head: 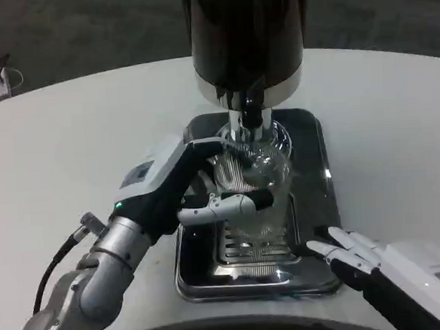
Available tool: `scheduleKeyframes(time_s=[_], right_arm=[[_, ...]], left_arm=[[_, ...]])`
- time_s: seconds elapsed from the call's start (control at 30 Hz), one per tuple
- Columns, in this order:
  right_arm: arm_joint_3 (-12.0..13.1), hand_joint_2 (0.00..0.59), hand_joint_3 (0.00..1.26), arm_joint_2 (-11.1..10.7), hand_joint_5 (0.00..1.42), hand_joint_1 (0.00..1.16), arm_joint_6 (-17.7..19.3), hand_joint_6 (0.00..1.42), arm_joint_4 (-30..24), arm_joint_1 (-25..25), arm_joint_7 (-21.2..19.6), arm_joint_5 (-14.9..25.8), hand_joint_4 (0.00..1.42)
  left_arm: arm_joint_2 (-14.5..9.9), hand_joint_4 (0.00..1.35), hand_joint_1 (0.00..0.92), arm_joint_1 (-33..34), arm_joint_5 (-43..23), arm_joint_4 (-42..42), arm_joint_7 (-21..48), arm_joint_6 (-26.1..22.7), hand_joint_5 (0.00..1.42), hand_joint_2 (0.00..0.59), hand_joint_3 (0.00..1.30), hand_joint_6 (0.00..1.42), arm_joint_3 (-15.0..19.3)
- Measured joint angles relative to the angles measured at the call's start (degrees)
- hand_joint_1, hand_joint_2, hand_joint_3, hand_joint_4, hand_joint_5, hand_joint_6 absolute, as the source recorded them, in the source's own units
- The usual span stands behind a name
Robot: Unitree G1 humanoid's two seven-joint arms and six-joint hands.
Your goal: Grasp the cup under the faucet to collect the drink, then remove the cup.
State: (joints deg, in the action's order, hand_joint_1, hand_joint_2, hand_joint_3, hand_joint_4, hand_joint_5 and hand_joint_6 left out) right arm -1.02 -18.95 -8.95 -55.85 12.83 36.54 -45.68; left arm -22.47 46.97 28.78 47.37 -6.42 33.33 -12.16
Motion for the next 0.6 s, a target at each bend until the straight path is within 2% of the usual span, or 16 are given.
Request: scheduleKeyframes(time_s=[0.23, 0.43, 0.6], right_arm=[[-0.10, 0.478, 0.14, 0.00, 0.03, 0.52, 0.00, 0.05, 1.01, -0.60, -0.08, 0.02, 0.00], [-0.65, 0.478, 0.15, 0.11, 0.03, 0.52, 0.00, 0.05, 1.47, -1.36, -0.11, -0.02, 0.00], [-1.16, 0.478, 0.15, 0.20, 0.03, 0.52, -0.02, 0.05, 1.71, -1.68, -0.31, -0.13, 0.00]], left_arm=[[-0.33, 0.15, 0.063, 0.02, -1.56, 0.45, 0.02, 0.36, 0.35, 0.004, 0.27, 0.53, 0.35], [-1.02, 0.11, 0.033, 0.02, -4.09, 0.46, 1.65, 1.35, 0.29, 0.009, 0.22, 0.49, 0.98], [-2.25, 0.11, 0.019, -1.19, -7.58, -1.73, 4.01, 1.92, 0.29, 0.010, 0.21, 0.48, 3.14]])
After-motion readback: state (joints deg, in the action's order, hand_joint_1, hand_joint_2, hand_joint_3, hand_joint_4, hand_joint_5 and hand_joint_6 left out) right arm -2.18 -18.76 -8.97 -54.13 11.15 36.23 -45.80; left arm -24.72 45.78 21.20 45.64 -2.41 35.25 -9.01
